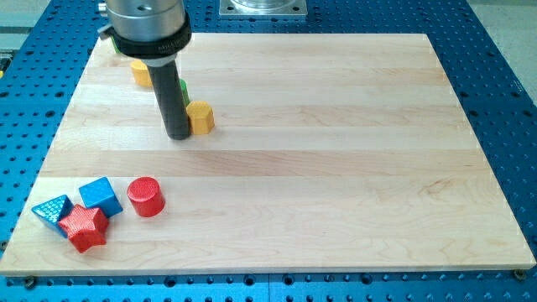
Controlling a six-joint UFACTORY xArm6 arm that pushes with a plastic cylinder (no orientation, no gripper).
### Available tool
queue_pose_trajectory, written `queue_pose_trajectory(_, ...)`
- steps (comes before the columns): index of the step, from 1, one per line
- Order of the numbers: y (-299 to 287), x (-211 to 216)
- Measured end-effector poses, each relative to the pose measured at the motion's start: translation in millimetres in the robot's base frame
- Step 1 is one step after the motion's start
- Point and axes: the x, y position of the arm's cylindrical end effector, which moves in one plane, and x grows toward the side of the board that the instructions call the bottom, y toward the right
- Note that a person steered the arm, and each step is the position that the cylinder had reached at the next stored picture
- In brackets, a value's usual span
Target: Move the heart and green circle towards the top right side
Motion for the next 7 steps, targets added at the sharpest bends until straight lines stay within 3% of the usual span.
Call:
queue_pose_trajectory(2, -57, -23)
queue_pose_trajectory(3, -17, -48)
queue_pose_trajectory(4, -14, -53)
queue_pose_trajectory(5, -87, -50)
queue_pose_trajectory(7, -88, -101)
